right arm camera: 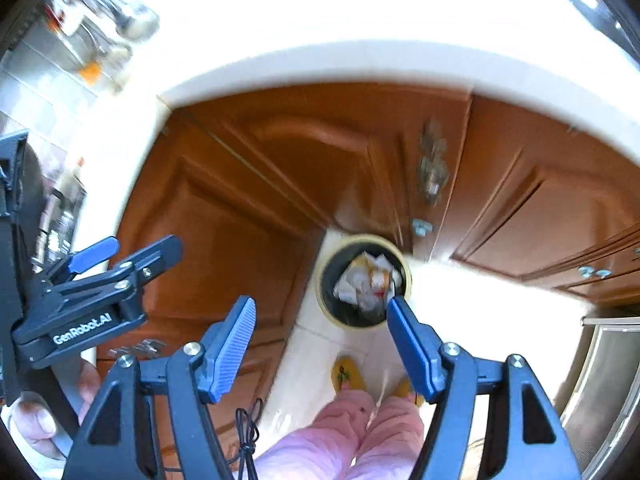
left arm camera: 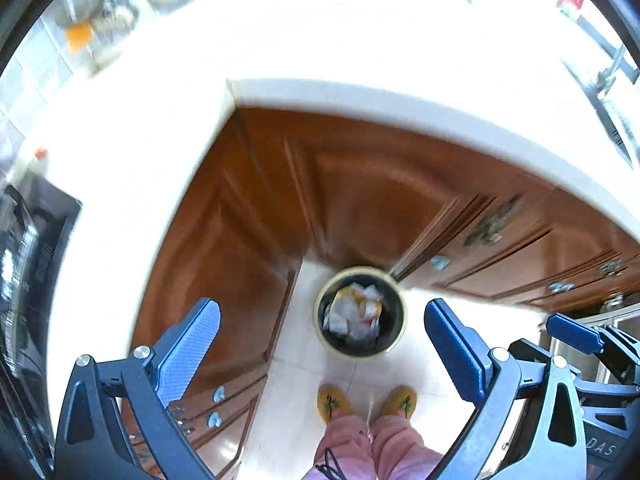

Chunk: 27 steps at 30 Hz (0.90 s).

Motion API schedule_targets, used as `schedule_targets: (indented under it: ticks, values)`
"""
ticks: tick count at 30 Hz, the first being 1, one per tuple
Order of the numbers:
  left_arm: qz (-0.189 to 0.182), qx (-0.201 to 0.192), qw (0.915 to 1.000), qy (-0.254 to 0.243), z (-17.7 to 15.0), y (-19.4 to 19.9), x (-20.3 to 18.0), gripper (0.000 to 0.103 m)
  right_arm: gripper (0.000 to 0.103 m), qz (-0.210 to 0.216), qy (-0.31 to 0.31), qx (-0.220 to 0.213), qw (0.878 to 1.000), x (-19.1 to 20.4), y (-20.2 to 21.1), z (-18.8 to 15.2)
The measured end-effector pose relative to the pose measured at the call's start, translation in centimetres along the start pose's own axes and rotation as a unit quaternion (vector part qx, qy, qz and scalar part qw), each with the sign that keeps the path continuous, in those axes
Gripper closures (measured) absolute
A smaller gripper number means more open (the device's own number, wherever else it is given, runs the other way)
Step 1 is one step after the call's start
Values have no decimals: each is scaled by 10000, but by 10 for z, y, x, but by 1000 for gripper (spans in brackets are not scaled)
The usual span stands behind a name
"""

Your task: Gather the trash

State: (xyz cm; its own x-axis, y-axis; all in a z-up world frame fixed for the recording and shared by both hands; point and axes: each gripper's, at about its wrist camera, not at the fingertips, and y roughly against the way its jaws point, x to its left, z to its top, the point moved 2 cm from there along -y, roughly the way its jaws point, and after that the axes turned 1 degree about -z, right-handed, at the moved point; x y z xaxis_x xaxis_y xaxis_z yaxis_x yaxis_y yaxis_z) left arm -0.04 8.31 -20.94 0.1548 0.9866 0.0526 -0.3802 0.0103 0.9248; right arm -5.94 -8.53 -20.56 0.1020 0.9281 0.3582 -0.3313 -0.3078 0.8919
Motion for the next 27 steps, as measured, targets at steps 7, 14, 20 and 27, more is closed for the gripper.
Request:
schedule_targets:
  ticks: [7,14,20,27]
  values:
    - [-85,-788,9968,-68,36,91,-5,2,34,-290,112,-1092,9935,21,93,26]
    - [-200,-1452,9892,86,63,171,-5,2,34,-651,240,-2047,9764,40,179,53]
    - [-345,-2012,9788,162,79,228,-11,2,34,-614,161,-2581,9640,51,234,56]
    - [-145,-2527,9672,190,76,267,-21,1,34,-737,271,-3032,9497,65,263,48]
